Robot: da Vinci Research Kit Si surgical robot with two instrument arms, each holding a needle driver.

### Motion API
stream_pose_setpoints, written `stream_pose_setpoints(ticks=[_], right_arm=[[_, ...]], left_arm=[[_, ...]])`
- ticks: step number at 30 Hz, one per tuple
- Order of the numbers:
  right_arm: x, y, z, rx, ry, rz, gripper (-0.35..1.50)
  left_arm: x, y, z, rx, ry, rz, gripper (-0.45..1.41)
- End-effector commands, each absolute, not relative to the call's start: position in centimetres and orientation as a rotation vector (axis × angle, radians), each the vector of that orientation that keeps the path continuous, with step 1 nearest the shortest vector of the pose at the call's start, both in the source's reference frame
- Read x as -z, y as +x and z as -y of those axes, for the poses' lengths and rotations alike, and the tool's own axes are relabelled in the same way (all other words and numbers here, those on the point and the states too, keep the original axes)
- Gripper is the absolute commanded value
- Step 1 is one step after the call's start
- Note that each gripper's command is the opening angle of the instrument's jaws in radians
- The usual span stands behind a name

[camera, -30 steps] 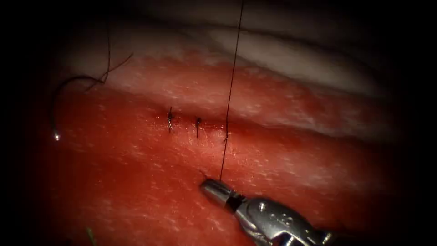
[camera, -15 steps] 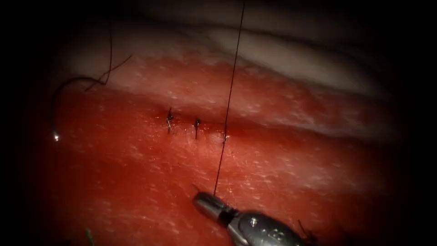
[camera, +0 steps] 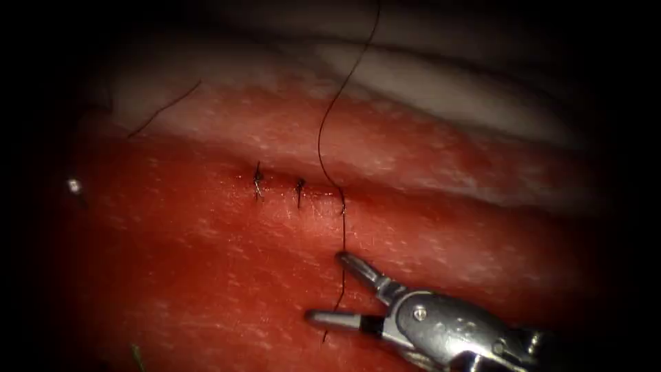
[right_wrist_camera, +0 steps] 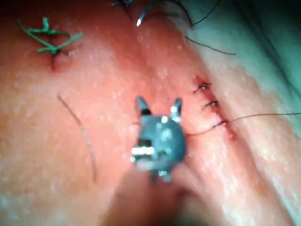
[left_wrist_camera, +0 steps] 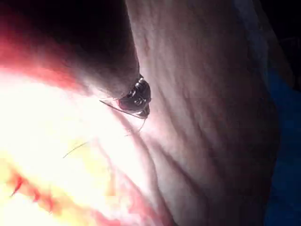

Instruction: Wound Closure

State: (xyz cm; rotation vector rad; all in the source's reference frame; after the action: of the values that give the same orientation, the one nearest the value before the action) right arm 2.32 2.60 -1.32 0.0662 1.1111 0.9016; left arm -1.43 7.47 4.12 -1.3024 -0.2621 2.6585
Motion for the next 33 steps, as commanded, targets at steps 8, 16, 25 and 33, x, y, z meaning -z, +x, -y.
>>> stream_pose_setpoints(ticks=[8,16,25,33], right_arm=[[1.2,2.36,-3.3,-0.932,0.082,-1.118,0.14],[0.8,2.36,-3.9,-0.935,0.055,-1.198,-0.35],[0.4,2.34,-4.1,-0.981,0.107,-1.287,-0.35],[0.2,2.33,-4.1,-0.994,0.178,-1.392,-0.35]], left_arm=[[-3.2,-1.23,-6.5,-2.621,-1.412,0.291,-0.35],[-3.0,-1.31,-5.5,-2.619,-1.446,0.321,-0.35],[-3.3,-1.35,-4.9,-2.602,-1.455,0.367,-0.35],[-3.3,-1.4,-4.6,-2.586,-1.467,0.391,-0.35]])
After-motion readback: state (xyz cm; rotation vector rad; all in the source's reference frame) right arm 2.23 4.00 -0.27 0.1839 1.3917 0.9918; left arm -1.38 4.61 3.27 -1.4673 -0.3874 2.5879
